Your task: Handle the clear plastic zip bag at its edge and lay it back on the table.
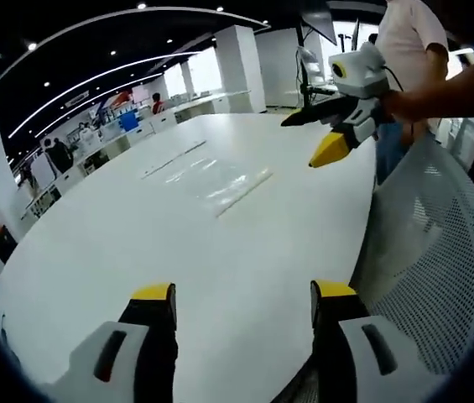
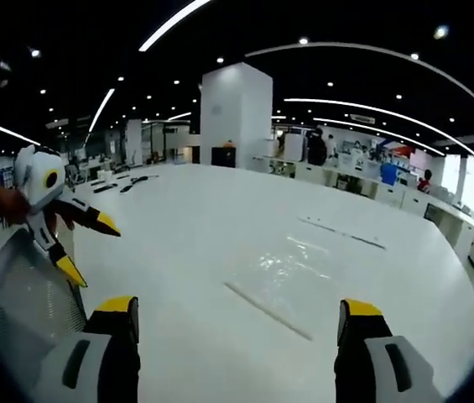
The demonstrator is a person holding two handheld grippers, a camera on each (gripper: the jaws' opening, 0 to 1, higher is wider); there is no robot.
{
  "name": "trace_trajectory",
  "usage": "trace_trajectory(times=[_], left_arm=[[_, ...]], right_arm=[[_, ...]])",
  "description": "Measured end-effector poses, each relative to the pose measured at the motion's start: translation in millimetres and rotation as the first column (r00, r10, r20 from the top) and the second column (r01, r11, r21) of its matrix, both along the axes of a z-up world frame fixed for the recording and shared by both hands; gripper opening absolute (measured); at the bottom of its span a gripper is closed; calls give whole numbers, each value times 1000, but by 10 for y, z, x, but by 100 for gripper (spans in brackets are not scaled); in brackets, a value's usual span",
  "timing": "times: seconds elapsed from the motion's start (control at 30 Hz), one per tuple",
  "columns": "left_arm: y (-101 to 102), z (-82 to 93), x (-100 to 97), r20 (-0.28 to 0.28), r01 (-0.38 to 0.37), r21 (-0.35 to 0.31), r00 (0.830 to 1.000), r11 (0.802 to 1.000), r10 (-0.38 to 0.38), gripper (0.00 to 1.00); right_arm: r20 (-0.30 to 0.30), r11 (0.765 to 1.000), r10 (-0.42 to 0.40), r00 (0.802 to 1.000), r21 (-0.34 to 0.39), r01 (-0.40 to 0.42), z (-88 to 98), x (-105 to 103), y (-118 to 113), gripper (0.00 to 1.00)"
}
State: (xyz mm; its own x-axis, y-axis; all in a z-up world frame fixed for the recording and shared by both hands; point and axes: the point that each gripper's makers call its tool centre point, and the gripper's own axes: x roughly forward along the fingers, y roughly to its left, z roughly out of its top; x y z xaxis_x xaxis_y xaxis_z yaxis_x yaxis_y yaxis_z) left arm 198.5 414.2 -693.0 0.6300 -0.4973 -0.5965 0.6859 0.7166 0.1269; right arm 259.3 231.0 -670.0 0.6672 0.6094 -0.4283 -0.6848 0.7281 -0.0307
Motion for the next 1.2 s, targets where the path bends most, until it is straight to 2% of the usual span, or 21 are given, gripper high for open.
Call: trace_trajectory(times=[0.23,0.33,0.4,0.67,0.77,0.93,1.03,1.13,1.2], left_arm=[[47,42,-16,10,-15,-6,1000,1000,15,74],[52,97,-18,12,-45,-60,999,997,45,83],[70,112,-19,15,-57,-69,998,996,58,87],[111,84,-35,0,-91,-94,996,991,92,93],[131,58,-67,-15,-117,-116,993,986,116,96],[156,9,-100,-18,-137,-134,991,981,136,97],[183,14,-107,0,-149,-150,989,977,151,95],[195,-19,-96,2,-154,-141,988,978,156,96],[194,-24,-92,11,-149,-138,988,979,152,97]], right_arm=[[5,1000,-15,1000,11,15,21,-72,-46,99],[11,999,-25,1000,22,25,50,-127,-70,100],[11,999,-32,999,22,32,64,-166,-79,100],[1,998,-49,999,32,49,78,-333,-123,100],[10,999,-48,999,13,48,66,-407,-124,100],[-18,993,-106,994,47,107,8,-453,-186,100],[-10,993,-115,993,33,115,-44,-493,-186,100],[0,997,-76,997,-19,76,-98,-515,-174,100],[6,997,-68,998,-26,68,-94,-519,-166,100]])
